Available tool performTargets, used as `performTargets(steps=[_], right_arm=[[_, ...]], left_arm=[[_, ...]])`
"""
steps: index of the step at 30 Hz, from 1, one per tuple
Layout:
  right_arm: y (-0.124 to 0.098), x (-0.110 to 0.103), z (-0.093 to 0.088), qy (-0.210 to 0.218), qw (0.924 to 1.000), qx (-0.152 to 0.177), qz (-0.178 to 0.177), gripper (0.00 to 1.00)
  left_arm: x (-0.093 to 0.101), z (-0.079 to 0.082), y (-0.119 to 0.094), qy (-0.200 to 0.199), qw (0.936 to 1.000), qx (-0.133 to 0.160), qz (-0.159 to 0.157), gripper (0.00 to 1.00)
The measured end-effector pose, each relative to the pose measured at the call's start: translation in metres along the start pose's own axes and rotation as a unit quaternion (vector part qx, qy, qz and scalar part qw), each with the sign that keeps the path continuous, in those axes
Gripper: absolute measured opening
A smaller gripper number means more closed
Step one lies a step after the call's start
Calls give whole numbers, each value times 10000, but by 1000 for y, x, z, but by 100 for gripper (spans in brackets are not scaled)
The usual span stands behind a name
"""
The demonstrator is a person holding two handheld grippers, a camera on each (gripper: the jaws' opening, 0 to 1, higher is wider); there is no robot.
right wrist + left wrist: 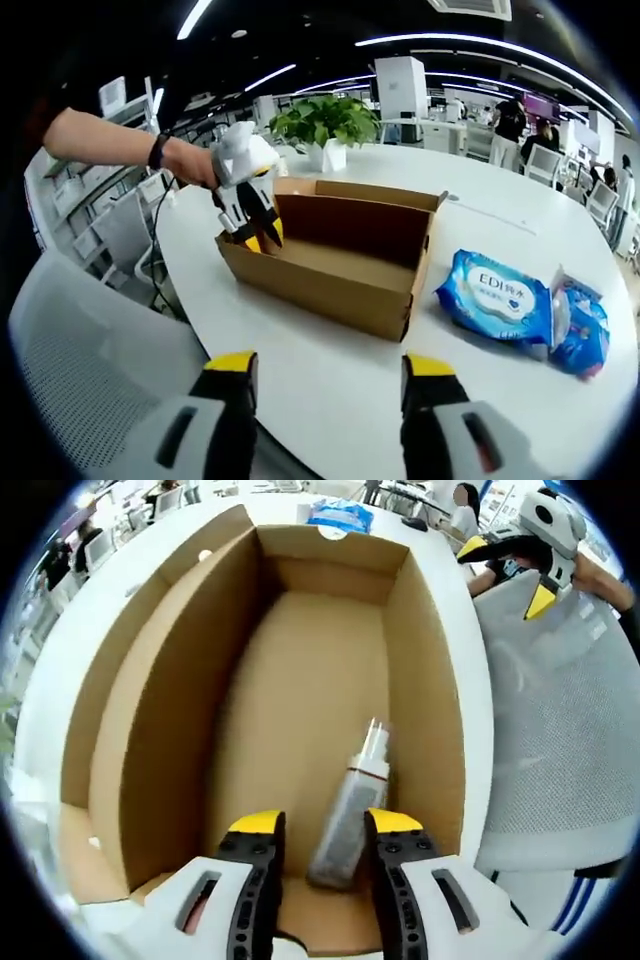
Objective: Operate the shoe box by opening the lid, removing the specified soft item, and placing it in the target area until the item is outside and the box remains undamaged.
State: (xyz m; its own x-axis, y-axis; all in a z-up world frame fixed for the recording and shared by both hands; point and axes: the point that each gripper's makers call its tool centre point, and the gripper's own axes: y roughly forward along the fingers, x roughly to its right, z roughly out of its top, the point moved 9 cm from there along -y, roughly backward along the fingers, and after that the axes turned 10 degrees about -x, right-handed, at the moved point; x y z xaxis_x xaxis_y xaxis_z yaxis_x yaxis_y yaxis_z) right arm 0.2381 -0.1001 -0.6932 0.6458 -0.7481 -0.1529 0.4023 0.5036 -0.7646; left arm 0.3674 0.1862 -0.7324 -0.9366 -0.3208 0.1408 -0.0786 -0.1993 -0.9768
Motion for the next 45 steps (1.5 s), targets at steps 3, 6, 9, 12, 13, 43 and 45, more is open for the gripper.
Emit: performTargets(steps=[3, 6, 9, 12, 13, 43, 45], right_arm=[[0, 1, 0, 9, 10000, 6, -4, 56], [1, 1, 0, 22, 10000, 2, 14, 56], [2, 0, 0, 0, 10000, -17, 29, 56], [2, -1, 0, -22, 10000, -31, 25, 56], [2, -1, 0, -24, 10000, -40, 28, 56], [5, -11, 1, -210, 9995, -89, 202, 52], [5, -12, 1, -220, 9995, -77, 226, 52]], left_arm=[[4, 5, -4, 201, 9997, 70, 95, 31], [11, 11, -4, 604, 9981, 68, -51, 33], [14, 8, 5, 921, 9952, -314, -134, 35], [13, 9, 11, 993, 9943, -387, -14, 33], [13, 10, 14, 970, 9946, -366, -32, 32], [13, 2, 2, 1390, 9893, -135, 410, 19], [14, 4, -4, 1404, 9889, -44, 482, 19]])
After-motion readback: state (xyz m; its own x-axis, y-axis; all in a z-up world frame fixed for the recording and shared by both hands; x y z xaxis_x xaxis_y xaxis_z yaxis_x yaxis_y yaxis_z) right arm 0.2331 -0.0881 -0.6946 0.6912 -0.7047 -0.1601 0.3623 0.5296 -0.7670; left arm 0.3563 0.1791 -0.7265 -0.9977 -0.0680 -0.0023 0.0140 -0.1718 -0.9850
